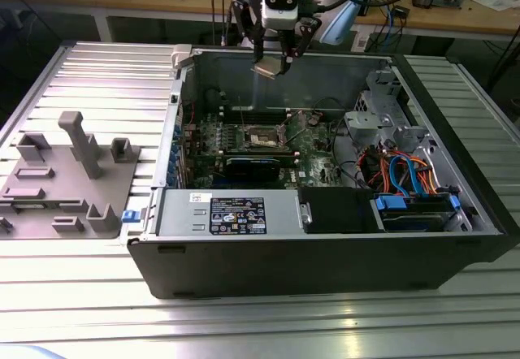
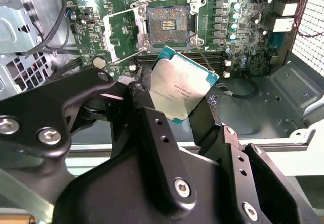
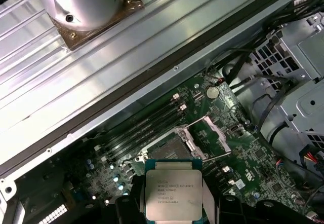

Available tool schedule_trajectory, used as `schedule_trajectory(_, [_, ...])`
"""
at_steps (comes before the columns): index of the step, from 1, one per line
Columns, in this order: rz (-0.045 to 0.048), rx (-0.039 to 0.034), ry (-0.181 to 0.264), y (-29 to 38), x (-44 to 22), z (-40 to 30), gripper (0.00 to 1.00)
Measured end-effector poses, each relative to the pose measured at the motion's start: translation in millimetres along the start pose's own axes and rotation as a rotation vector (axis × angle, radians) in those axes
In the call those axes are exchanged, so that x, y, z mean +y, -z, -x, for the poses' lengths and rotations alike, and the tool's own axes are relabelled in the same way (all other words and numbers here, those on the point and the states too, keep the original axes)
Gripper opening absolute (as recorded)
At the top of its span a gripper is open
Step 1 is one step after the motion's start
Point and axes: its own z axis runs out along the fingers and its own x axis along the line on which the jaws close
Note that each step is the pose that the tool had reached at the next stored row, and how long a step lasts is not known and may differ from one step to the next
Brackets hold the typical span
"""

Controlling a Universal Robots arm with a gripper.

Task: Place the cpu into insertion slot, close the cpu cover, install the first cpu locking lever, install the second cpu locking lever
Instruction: 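Place the cpu into insertion slot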

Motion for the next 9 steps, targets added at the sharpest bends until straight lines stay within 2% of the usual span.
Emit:
schedule_trajectory(1, [0.0001,-0.001,-0.012,0.0,0.0,0.0,0.54])
schedule_trajectory(2, [0.0012,-0.0058,-0.064,-0.2,0.0,0.0,0.54])
schedule_trajectory(3, [0.0019,-0.0085,-0.095,-0.4,0.0,0.0,0.54])
schedule_trajectory(5, [0.0026,-0.0118,-0.132,-0.9,-0.1,0.0,0.54])
schedule_trajectory(9, [0.003,-0.0142,-0.158,-1.2,-0.1,0.0,0.54])
